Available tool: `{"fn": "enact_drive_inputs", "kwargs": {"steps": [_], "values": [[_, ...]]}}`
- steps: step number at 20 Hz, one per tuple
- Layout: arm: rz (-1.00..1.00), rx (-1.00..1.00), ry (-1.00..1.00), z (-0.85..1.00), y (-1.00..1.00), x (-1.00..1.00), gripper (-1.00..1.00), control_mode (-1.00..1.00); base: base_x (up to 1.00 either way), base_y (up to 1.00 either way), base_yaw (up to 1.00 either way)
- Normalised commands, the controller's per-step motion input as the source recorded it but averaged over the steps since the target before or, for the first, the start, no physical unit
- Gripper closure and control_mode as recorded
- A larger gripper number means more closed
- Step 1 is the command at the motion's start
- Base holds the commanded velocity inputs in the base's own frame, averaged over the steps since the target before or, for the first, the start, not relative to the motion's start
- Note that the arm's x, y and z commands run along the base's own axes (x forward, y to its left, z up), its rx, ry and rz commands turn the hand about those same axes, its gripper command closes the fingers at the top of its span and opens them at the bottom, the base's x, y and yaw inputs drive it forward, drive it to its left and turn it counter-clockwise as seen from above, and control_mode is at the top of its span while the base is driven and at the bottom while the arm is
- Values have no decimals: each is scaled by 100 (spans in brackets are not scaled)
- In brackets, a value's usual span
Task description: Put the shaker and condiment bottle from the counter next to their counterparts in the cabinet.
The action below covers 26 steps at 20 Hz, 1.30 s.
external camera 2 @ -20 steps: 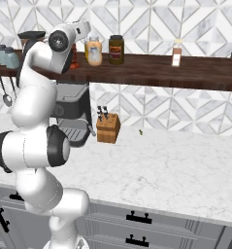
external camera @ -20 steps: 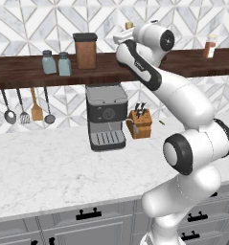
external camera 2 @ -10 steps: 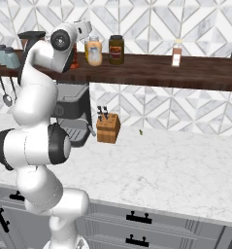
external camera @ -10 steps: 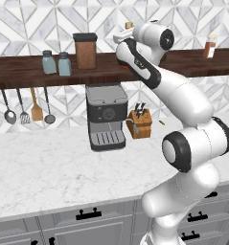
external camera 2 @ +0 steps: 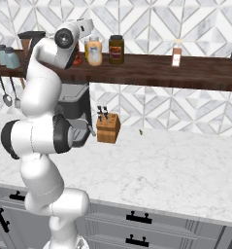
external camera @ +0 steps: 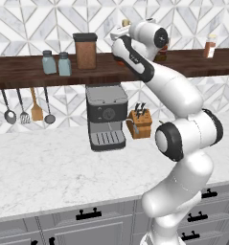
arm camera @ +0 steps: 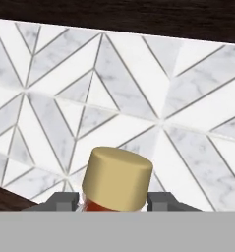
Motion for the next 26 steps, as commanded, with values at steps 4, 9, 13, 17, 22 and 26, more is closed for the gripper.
{"fn": "enact_drive_inputs", "kwargs": {"steps": [4,9,13,17,22,26], "values": [[0,0,-1,-1,0,28,100,-100,0,0,0],[0,0,-2,-5,1,26,-100,-100,0,0,0],[0,0,0,-2,0,13,-100,-100,0,0,0],[0,0,0,-3,0,12,-100,-100,0,0,0],[0,0,-3,0,-3,-14,-100,-100,0,0,0],[3,0,-8,0,-17,-45,-100,-100,0,0,0]]}}
